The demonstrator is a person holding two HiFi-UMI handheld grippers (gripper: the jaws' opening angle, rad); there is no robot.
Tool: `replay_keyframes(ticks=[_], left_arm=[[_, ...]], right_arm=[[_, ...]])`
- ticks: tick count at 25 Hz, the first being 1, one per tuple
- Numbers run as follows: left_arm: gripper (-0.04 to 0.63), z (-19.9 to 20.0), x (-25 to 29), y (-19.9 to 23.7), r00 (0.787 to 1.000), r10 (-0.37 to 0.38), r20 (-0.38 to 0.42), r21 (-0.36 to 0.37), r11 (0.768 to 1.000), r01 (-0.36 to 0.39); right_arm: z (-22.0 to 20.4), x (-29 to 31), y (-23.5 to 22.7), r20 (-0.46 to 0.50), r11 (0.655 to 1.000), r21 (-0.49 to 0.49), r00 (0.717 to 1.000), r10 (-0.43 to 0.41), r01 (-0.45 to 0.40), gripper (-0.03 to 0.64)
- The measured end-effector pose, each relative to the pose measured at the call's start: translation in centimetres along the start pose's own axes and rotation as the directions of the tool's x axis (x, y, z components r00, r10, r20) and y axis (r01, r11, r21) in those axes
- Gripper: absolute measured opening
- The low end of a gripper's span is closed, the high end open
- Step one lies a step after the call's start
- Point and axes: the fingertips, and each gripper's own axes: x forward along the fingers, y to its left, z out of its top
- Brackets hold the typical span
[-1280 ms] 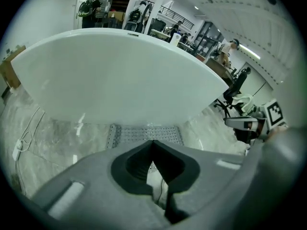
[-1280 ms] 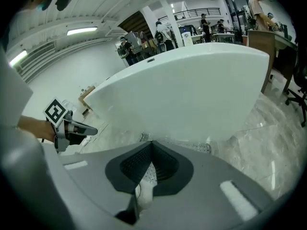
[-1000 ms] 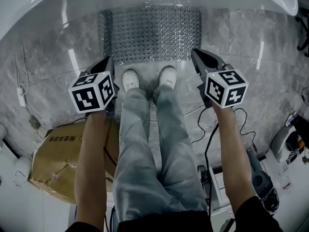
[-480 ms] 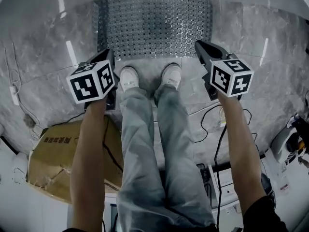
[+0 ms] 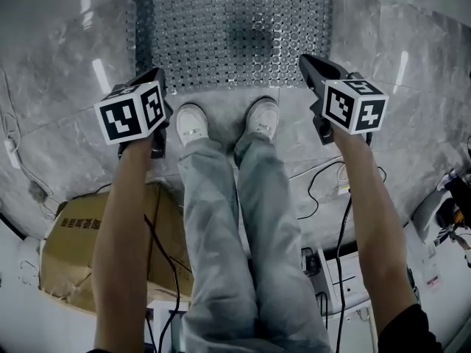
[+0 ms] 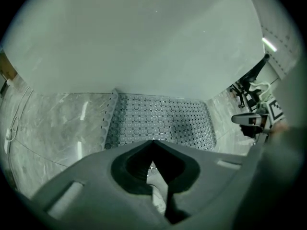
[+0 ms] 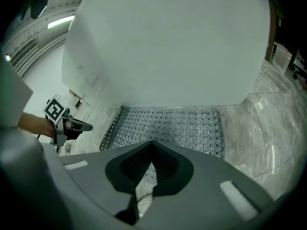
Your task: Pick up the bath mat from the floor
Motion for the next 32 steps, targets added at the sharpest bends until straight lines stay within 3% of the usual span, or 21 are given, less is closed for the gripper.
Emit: replay_keyframes(ticks=[10,16,23,26,32], left_arm=[[0.005,-0.6,4.9,2.2,0.999,0.002,-0.041,0.076,0.997,0.001],[0.120,-1.1,7.1,4.1,0.997,0.016,-0.079,0.115,0.993,-0.007],[0.317,-1.3,9.0,7.4,0.987,0.081,-0.136,0.134,0.989,-0.063],[0.403,-1.7,9.6,8.7,0.985,0.080,-0.155,0.119,0.991,-0.062],[0.466,-2.3,10.9,11.2,0.980,0.098,-0.173,0.089,0.993,-0.083]], right_arm=[[-2.3,4.0,-2.8,-0.019,0.999,0.053,1.000,-0.009,0.010,0.012],[-3.4,5.4,-5.5,-0.039,0.996,0.086,0.999,0.005,-0.001,0.096],[-4.1,6.2,-9.7,-0.057,0.993,0.109,0.997,-0.044,0.050,0.263],[-4.7,6.3,-11.6,-0.072,0.992,0.106,0.995,-0.066,0.074,0.301],[-5.9,6.9,-15.7,-0.129,0.991,0.074,0.987,-0.097,0.108,0.371]])
